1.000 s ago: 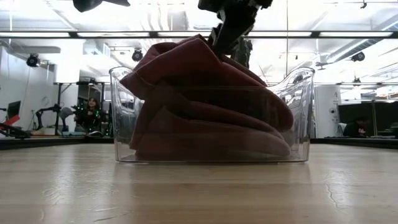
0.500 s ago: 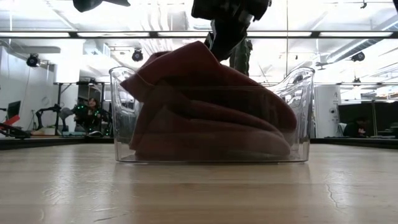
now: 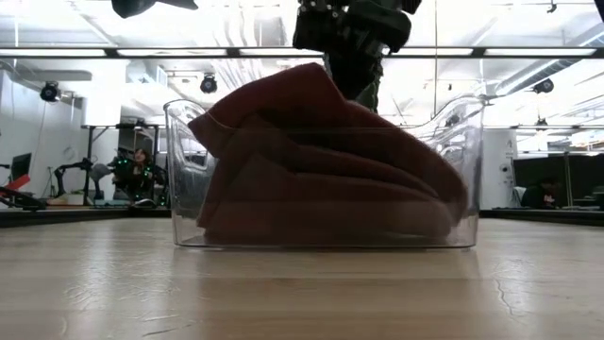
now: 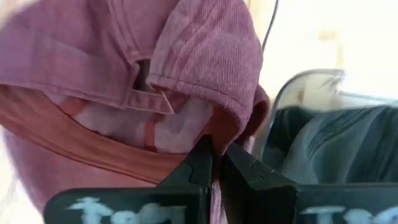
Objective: Pick & Place hat
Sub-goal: Put the red cap into the bottom transparent bin
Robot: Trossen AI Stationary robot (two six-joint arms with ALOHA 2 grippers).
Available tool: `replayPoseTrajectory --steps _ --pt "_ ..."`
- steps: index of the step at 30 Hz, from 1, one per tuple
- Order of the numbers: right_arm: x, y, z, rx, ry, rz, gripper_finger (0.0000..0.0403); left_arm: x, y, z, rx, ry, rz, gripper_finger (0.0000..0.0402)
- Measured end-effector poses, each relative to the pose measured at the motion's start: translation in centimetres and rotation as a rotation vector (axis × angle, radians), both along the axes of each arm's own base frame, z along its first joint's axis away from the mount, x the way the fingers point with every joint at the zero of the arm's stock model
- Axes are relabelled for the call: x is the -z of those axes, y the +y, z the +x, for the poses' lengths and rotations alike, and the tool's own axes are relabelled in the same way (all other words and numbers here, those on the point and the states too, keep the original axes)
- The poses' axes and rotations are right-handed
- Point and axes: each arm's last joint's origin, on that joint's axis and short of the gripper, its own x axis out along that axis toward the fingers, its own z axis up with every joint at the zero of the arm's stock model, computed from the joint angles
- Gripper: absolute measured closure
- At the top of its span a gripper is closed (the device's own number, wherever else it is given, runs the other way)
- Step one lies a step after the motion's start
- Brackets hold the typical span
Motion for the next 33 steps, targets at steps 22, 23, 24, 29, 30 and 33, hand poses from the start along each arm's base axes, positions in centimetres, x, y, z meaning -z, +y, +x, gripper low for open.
replayPoseTrajectory --steps 22,23,24,29,30,33 --pt "4.1 0.0 0.7 -0.055 0.03 -0.045 0.0392 0.0 0.1 0.0 -0.02 -0.002 0.018 0.0262" --pt "4.3 0.0 0.8 -0.056 0.034 -0.045 0.0392 0.0 0.1 0.0 -0.02 -0.002 0.018 0.0262" --pt "4.4 0.0 0.8 -0.057 0.037 -0.045 0.0392 0.0 0.1 0.0 -0.02 -0.002 0.017 0.0262" --pt "3.7 0.0 0.9 -0.083 0.012 -0.059 0.0392 0.0 0.1 0.0 -0.021 -0.003 0.015 0.0262" --pt "3.4 0.0 1.0 -0.087 0.003 -0.062 0.0392 0.0 0.1 0.0 -0.021 -0.003 0.015 0.0262" --pt "2.6 0.0 1.1 -0.093 -0.022 -0.066 0.0392 0.0 0.1 0.0 -0.021 -0.003 0.015 0.0262"
